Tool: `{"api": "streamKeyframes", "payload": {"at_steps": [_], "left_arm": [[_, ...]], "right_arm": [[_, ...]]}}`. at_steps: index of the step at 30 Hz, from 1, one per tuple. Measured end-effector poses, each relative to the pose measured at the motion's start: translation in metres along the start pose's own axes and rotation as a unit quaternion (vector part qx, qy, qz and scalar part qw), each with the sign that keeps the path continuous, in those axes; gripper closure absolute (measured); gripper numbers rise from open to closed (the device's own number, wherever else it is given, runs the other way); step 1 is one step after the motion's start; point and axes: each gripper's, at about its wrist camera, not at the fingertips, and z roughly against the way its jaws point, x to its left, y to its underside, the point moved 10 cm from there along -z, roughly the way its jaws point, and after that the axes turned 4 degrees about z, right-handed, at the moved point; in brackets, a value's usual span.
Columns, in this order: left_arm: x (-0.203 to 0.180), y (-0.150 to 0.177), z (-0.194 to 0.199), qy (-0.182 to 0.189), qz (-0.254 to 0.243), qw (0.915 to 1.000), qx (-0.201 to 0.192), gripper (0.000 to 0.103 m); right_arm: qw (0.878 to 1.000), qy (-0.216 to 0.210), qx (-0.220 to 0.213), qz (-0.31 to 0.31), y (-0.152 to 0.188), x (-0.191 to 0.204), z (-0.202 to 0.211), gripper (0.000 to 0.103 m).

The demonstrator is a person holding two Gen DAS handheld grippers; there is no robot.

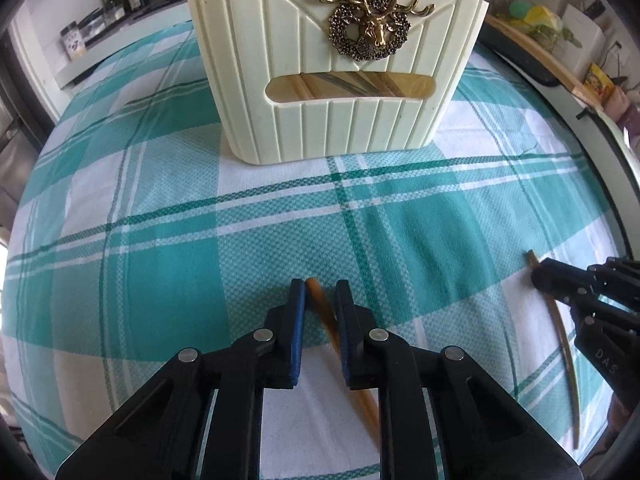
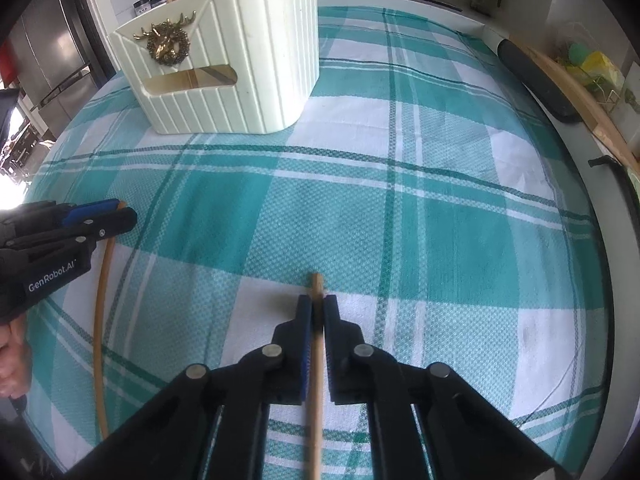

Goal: Organize utensils

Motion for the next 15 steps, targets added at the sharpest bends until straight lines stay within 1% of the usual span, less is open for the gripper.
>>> {"api": "streamKeyframes", "payload": {"at_steps": [3,6,9,12,15], "left_arm": [[0.001,-0.006,0.003,0.012,0.012,0.9998,-0.010,0.099],[0.004,-0.015,0.024,0.023,0.020,0.9989,-0.036,0.099],[0.007,-0.029,0.062,0.039,0.027,0.9958,-0.078,0.099],[0.005,-0.045,0.103,0.054,0.029,0.9905,-0.123,0.099],[0.002,-0.052,0.143,0.071,0.028,0.9835,-0.164,0.098]], "right_arm": [[1.000,-0.013,-0.011,-0.012,-0.006,-0.003,0.000,0.097],[0.997,-0.046,-0.044,-0.040,-0.018,-0.009,0.016,0.097],[0.991,-0.074,-0.097,-0.057,-0.036,-0.016,0.053,0.097],[0.982,-0.101,-0.146,-0.067,-0.050,-0.015,0.098,0.097],[0.974,-0.110,-0.189,-0.062,-0.058,-0.009,0.142,0.097]]}}
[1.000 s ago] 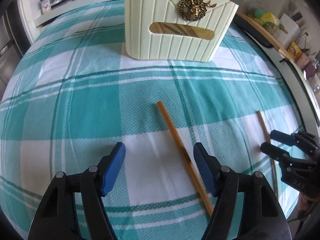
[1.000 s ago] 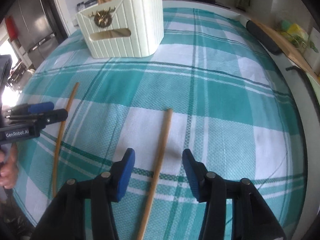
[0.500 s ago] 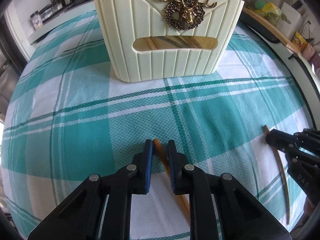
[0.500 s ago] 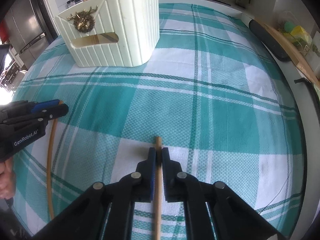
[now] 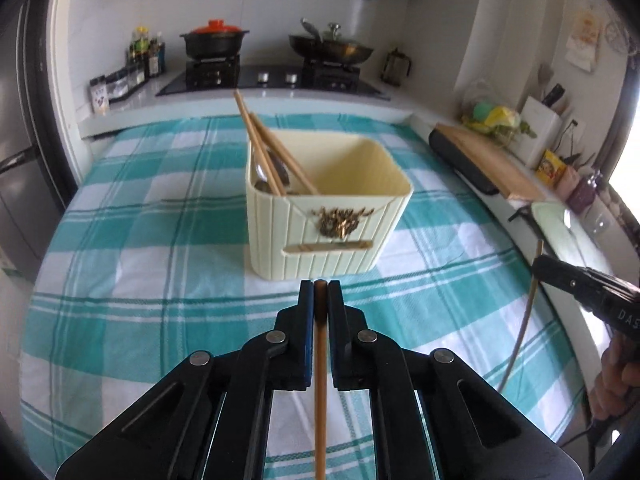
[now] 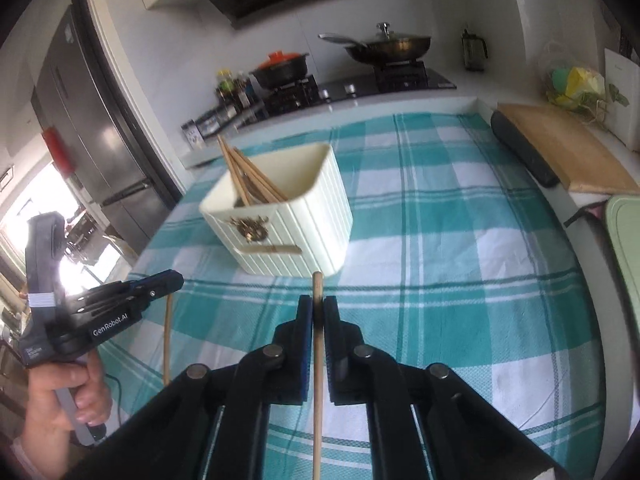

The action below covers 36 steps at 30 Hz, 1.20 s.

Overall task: Organize utensils
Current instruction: 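Carry the chopstick to the cream caddy and lower it inside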

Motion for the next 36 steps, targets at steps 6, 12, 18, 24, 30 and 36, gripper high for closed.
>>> {"api": "streamKeyframes", "payload": {"at_steps": [6,12,18,24,30,36], "left_arm": [[-0.011,-0.029,0.057,0.025,-0.009,0.9973,-0.068,0.098],[-0.015,-0.048,0.093,0.040,-0.007,0.9918,-0.121,0.099],[-0.006,-0.072,0.105,0.051,0.010,0.9881,-0.145,0.099],[-0.003,-0.118,0.120,0.062,0.022,0.9828,-0.173,0.099],[-0.007,-0.182,0.133,0.052,0.012,0.9741,-0.220,0.099],[0.004,-0.213,0.081,0.019,0.021,0.9779,-0.207,0.099]], "right_arm": [[0.997,-0.001,-0.070,0.028,-0.027,0.030,0.055,0.097],[0.990,0.025,-0.120,0.062,-0.046,0.048,0.083,0.097],[0.987,0.034,-0.135,0.076,-0.065,0.055,0.089,0.097],[0.982,0.042,-0.154,0.099,-0.105,0.063,0.091,0.097],[0.972,0.052,-0.190,0.128,-0.171,0.075,0.094,0.097],[0.967,0.051,-0.198,0.151,-0.220,0.086,0.058,0.097]]}}
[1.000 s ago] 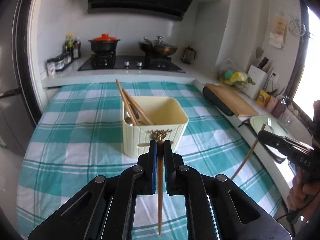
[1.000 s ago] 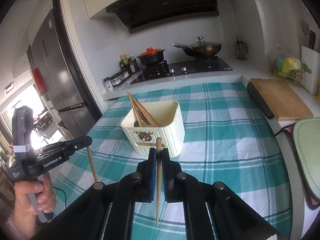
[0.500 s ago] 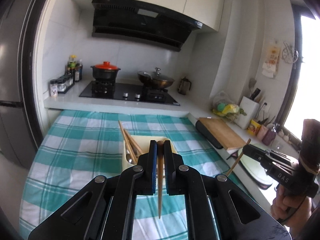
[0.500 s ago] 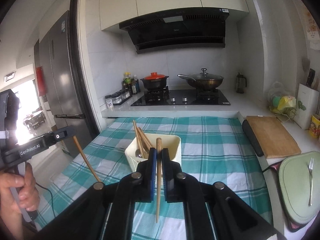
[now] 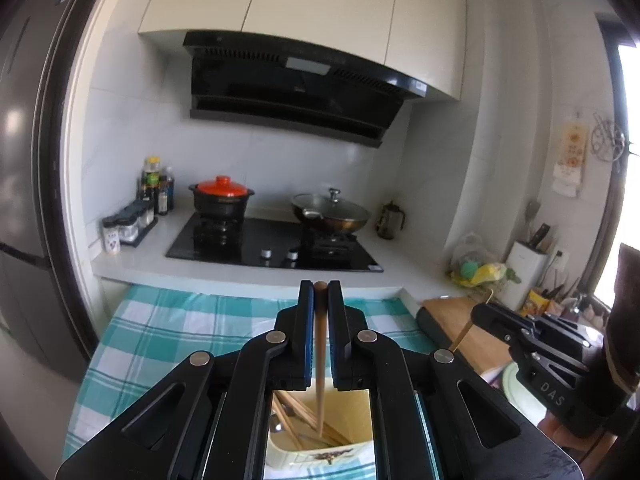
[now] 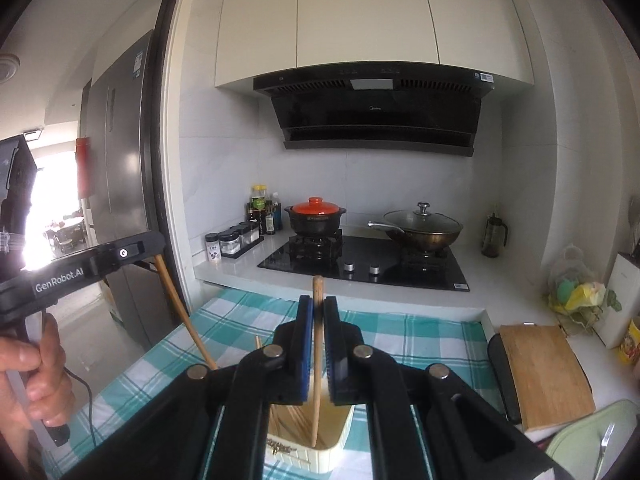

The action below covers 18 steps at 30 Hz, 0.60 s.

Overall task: Organize utensils
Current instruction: 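Carry the chopstick to the cream caddy and lower it inside, then open the right gripper and withdraw from the caddy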

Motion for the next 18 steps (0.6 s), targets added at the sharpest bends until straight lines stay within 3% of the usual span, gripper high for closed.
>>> {"api": "streamKeyframes", "payload": {"at_steps": [4,9,14,15,16,17,18], "left_arm": [[0.019,0.025,-0.047,-0.012,0.021,0.9988,0.043,0.099],[0.040,0.068,-0.092,-0.024,0.038,0.9932,0.108,0.099],[0.048,0.090,-0.113,-0.039,0.035,0.9883,0.143,0.094],[0.050,0.090,-0.114,-0.040,0.036,0.9882,0.144,0.080],[0.052,0.090,-0.112,-0.045,0.036,0.9880,0.143,0.067],[0.055,0.088,-0.110,-0.055,0.035,0.9883,0.138,0.043],[0.058,0.085,-0.104,-0.063,0.032,0.9895,0.126,0.032]], "right_arm": [[0.999,-0.003,0.036,0.016,0.016,0.000,-0.054,0.097],[0.993,-0.021,0.118,0.023,0.066,0.000,-0.121,0.097],[0.983,-0.078,0.167,-0.002,0.105,0.010,-0.162,0.094],[0.980,-0.097,0.172,-0.019,0.110,0.013,-0.167,0.086],[0.978,-0.112,0.173,-0.034,0.113,0.014,-0.169,0.070],[0.976,-0.125,0.170,-0.048,0.115,0.015,-0.169,0.062],[0.975,-0.137,0.162,-0.060,0.116,0.017,-0.166,0.054]]}}
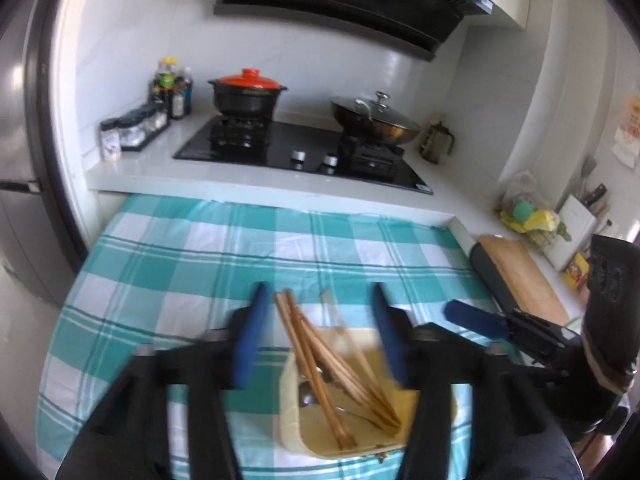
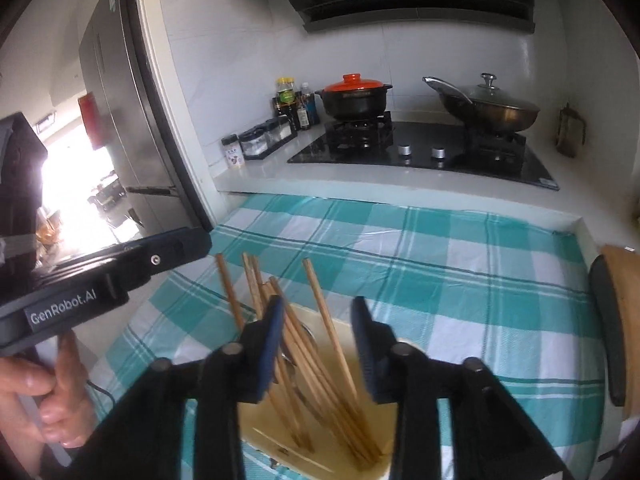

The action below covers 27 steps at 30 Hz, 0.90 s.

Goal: Organize utensils

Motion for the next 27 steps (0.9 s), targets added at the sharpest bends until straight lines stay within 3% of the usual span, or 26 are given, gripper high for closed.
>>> {"api": "streamKeyframes", "payload": {"at_steps": [4,8,10,13,19,23,27], "left_arm": [[0.003,0.002,0.020,-0.020,-0.023,0.9994,-0.017,0.025],[-0.001,0.012,0.048,-0.087,-0.076,0.9918,-0.053,0.001],[-0.007,0.020,0.063,-0.115,-0.103,0.9853,-0.074,0.001],[-0.015,0.037,0.082,-0.120,-0.117,0.9825,-0.081,0.001],[-0.020,0.073,0.111,-0.076,-0.095,0.9913,-0.049,0.001],[-0.013,0.081,0.134,-0.132,-0.098,0.9837,-0.072,0.001],[-0.011,0.092,0.149,-0.134,-0.089,0.9842,-0.074,0.001]], "right_arm": [[1.000,0.000,-0.024,-0.015,0.001,-0.001,0.019,0.053],[0.998,0.036,-0.048,-0.025,0.008,-0.007,0.051,0.042],[0.997,0.049,-0.058,-0.021,0.016,-0.004,0.071,0.038],[0.995,0.068,-0.072,-0.017,0.029,0.000,0.100,0.029],[0.989,0.119,-0.083,-0.015,0.060,0.011,0.146,0.019],[0.987,0.142,-0.072,-0.015,0.079,0.022,0.162,0.015],[0.989,0.141,-0.038,-0.013,0.098,0.036,0.164,0.013]]}}
